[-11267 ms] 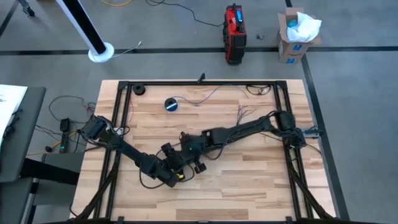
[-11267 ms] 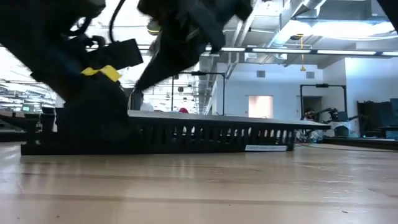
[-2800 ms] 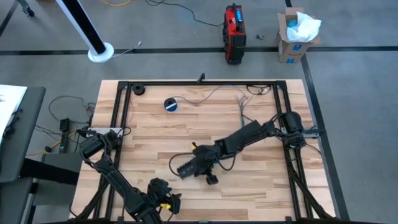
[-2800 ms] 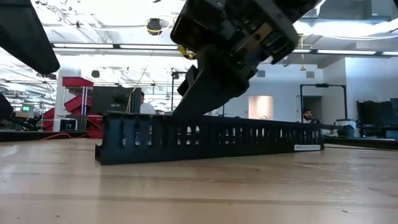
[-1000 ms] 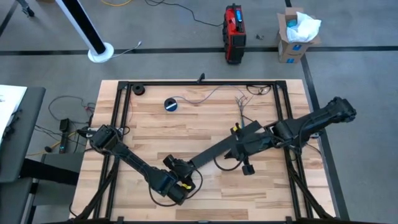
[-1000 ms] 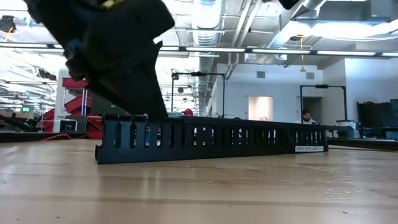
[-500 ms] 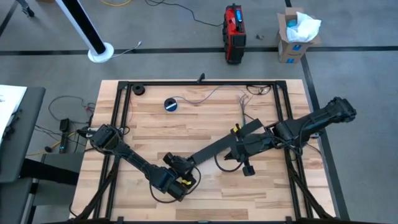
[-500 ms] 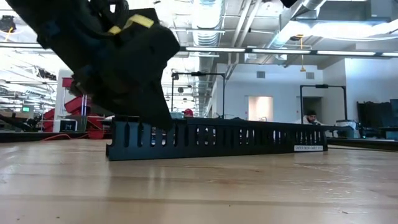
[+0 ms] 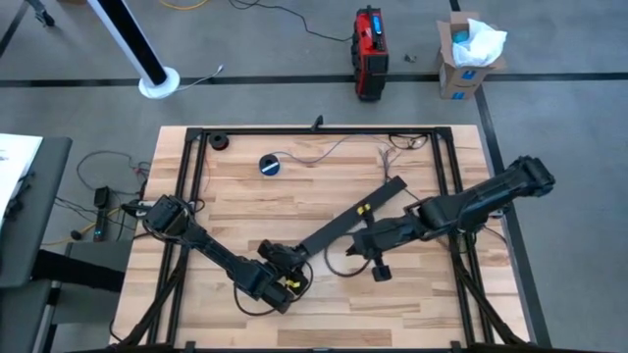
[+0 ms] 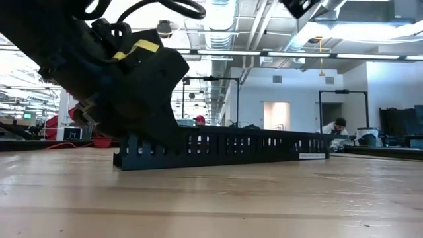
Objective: Ziptie cables
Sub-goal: Close the black cable duct with the black cable duct cover
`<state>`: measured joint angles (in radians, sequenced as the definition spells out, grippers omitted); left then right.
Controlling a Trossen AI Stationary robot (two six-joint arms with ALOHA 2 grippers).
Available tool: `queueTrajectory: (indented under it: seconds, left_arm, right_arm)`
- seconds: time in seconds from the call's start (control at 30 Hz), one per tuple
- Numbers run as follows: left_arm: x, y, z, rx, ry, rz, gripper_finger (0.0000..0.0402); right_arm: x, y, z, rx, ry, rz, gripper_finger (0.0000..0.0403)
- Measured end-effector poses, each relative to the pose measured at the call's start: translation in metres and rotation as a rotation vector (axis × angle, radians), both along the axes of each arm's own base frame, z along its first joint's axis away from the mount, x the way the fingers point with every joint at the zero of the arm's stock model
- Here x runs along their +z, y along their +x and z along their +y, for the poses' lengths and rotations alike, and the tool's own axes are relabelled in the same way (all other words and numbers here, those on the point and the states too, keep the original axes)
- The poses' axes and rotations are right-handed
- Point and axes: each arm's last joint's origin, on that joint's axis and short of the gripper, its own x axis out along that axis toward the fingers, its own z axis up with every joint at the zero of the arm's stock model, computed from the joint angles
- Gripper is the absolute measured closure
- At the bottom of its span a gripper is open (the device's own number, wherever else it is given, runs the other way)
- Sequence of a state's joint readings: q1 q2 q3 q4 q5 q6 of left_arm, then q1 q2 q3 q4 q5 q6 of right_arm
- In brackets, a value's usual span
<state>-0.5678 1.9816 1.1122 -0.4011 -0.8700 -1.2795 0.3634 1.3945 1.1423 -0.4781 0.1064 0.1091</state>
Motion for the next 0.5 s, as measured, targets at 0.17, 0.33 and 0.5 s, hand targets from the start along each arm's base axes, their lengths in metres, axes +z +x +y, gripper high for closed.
queueTrajectory:
  seconds: [0.17, 0.33, 0.5]
  left_arm:
    - [-0.001, 0.002, 0.004, 0.025, 0.006, -0.011, 0.0126]
    - [-0.001, 0.003, 0.007, 0.016, 0.024, 0.004, 0.0126]
    - [-0.001, 0.003, 0.007, 0.015, 0.018, 0.008, 0.0134]
  right_arm:
    - [-0.031, 0.018, 0.006, -0.030, -0.053, 0.093, 0.0403]
    - [-0.063, 0.032, 0.008, -0.135, -0.152, 0.175, 0.0403]
    - [-0.082, 0.042, 0.006, -0.127, -0.243, 0.209, 0.0403]
